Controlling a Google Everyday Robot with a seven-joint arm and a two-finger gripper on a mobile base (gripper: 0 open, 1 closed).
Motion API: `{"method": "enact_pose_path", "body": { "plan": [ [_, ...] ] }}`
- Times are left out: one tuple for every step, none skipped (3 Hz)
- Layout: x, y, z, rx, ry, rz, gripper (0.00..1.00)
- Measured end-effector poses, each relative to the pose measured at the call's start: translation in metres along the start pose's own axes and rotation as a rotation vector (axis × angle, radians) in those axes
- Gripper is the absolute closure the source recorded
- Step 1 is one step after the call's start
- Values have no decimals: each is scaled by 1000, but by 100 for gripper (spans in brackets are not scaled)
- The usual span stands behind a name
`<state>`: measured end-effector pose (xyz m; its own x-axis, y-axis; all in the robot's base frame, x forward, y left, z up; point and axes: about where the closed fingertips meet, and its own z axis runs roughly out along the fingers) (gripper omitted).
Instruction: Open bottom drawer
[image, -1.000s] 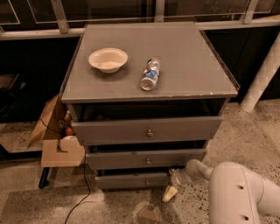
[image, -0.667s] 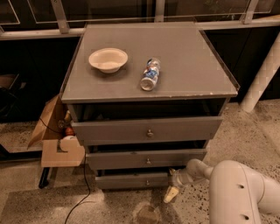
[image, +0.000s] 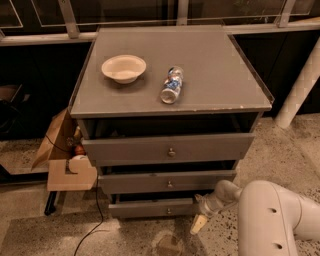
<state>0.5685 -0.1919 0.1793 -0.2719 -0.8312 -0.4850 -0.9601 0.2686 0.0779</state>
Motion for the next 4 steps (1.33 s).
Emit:
{"method": "enact_pose_path", "body": {
  "plan": [
    [4, 8, -8, -38, 17, 5, 0],
    [9, 18, -18, -81, 27, 15, 0],
    [14, 28, -25, -130, 37, 24, 0],
    [18, 38, -31, -180, 50, 28, 0]
  ]
}}
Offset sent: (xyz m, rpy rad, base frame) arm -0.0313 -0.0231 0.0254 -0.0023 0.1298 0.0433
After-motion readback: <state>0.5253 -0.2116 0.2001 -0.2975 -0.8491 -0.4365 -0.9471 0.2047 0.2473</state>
